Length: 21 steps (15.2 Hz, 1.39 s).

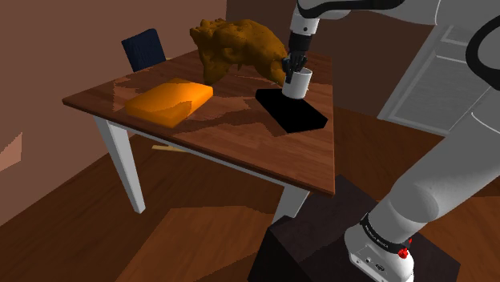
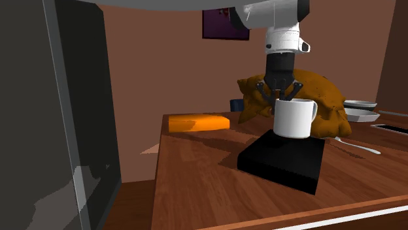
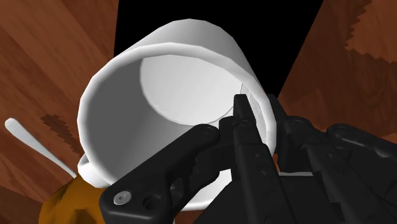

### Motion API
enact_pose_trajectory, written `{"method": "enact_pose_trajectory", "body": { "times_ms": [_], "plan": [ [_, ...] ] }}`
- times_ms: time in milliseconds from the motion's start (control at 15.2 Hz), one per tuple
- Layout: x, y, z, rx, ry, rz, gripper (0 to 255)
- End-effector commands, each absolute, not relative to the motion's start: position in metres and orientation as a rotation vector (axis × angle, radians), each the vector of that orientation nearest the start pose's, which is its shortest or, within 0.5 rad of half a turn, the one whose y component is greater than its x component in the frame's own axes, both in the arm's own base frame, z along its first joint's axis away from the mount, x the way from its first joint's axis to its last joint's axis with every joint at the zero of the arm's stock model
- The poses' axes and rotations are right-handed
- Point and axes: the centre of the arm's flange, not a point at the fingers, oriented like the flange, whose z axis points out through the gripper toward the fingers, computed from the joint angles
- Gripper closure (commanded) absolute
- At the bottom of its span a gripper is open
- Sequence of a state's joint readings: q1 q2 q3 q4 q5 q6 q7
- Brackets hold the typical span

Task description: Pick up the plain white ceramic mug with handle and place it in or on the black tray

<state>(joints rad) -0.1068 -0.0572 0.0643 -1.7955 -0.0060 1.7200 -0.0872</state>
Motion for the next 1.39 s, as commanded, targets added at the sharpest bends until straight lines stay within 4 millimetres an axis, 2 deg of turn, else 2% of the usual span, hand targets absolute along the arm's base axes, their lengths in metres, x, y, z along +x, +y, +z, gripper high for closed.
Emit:
{"method": "enact_pose_trajectory", "body": {
  "times_ms": [0, 264, 792, 858, 1188, 1320],
  "plan": [
    [0.542, -0.022, 0.552, -3.149, -0.072, 0.028, 255],
    [0.542, -0.022, 0.528, -3.149, -0.072, 0.028, 255],
    [0.542, -0.022, 0.528, -3.149, -0.072, 0.028, 255],
    [0.541, -0.022, 0.528, -3.149, -0.072, 0.028, 0],
    [0.542, -0.022, 0.528, -3.149, -0.072, 0.028, 0],
    [0.542, -0.022, 0.554, -3.149, -0.072, 0.028, 0]
  ]
}}
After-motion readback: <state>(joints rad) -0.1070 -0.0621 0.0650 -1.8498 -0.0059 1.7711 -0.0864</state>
